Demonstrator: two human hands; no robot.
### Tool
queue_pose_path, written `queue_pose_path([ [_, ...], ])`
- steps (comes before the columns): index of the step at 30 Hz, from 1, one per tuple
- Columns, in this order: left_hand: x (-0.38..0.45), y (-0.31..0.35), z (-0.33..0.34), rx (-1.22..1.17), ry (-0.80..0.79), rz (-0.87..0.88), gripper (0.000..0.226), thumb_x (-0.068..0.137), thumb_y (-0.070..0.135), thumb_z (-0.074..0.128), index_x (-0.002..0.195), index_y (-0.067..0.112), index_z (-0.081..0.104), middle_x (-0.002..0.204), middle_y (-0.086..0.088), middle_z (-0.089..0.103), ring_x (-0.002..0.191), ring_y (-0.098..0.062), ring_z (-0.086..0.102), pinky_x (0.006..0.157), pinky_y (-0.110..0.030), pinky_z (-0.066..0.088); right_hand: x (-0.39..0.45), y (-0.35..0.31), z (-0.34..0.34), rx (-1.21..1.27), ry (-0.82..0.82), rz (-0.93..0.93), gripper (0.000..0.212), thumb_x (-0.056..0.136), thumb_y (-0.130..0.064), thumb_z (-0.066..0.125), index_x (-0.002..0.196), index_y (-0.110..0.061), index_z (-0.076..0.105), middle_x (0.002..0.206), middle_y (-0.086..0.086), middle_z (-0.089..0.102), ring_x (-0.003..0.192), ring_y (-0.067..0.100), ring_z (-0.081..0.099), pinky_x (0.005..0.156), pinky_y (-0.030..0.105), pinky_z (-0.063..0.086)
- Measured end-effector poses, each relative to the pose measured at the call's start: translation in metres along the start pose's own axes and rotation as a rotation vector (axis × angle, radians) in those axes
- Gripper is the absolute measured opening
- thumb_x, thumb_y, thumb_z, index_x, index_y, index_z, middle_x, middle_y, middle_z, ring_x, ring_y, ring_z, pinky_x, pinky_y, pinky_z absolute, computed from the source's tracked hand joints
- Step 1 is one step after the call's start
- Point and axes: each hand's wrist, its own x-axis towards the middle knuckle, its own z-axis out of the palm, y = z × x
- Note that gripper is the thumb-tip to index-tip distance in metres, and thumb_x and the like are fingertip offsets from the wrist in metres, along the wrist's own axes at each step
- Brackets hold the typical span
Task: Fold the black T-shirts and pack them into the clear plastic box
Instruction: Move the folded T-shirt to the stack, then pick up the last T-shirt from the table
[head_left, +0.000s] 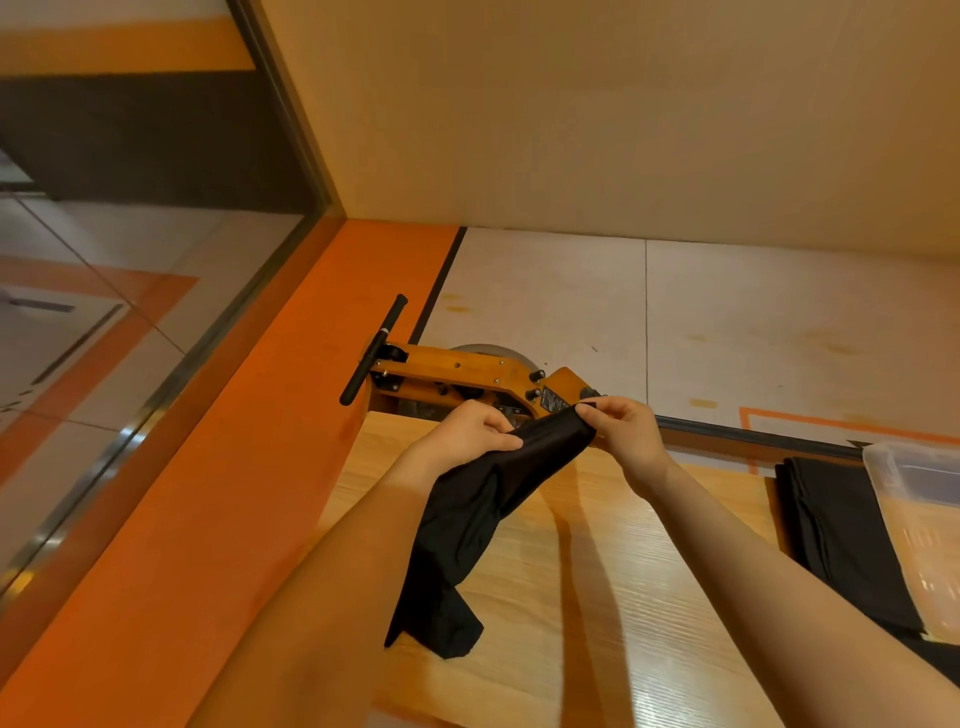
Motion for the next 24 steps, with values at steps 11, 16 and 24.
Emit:
queue_pose_path([
  [11, -0.013, 0.004, -0.014, -0.087, 0.114, 0.019, 0.009, 0.090, 0.025, 0.067, 0.089, 0.019, 0.074, 0.089, -0.001, 0.073, 0.087, -0.014, 0.069, 0.080, -0.030, 0.055, 0.010, -0.022, -0.016, 0.102, 0.244, 0.016, 0.013, 0.096, -0.012, 0.059, 0.087, -0.012, 0.067, 0.085, 0.005, 0.064, 0.086, 0.018, 0.059, 0.079, 0.033, 0.053],
  [16, -0.014, 0.002, -0.012, -0.090, 0.201, 0.032, 0.007, 0.091, 0.022, 0.065, 0.093, 0.020, 0.072, 0.092, 0.003, 0.070, 0.092, -0.012, 0.065, 0.079, -0.025, 0.051, 0.007, -0.015, -0.005, 0.001, 0.241, 0.015, 0.012, 0.098, -0.014, 0.056, 0.094, -0.008, 0.065, 0.086, 0.005, 0.063, 0.089, 0.022, 0.059, 0.073, 0.029, 0.050],
  [24, -0.016, 0.001, 0.002, 0.004, 0.172, 0.054, 0.015, 0.091, 0.022, 0.065, 0.100, 0.013, 0.073, 0.091, 0.001, 0.068, 0.086, -0.011, 0.062, 0.074, -0.024, 0.048, -0.012, 0.000, 0.040, -0.406, -0.105, -0.137, 0.015, 0.087, -0.019, 0.073, 0.101, -0.021, 0.068, 0.105, -0.003, 0.066, 0.106, 0.016, 0.060, 0.097, 0.040, 0.050],
])
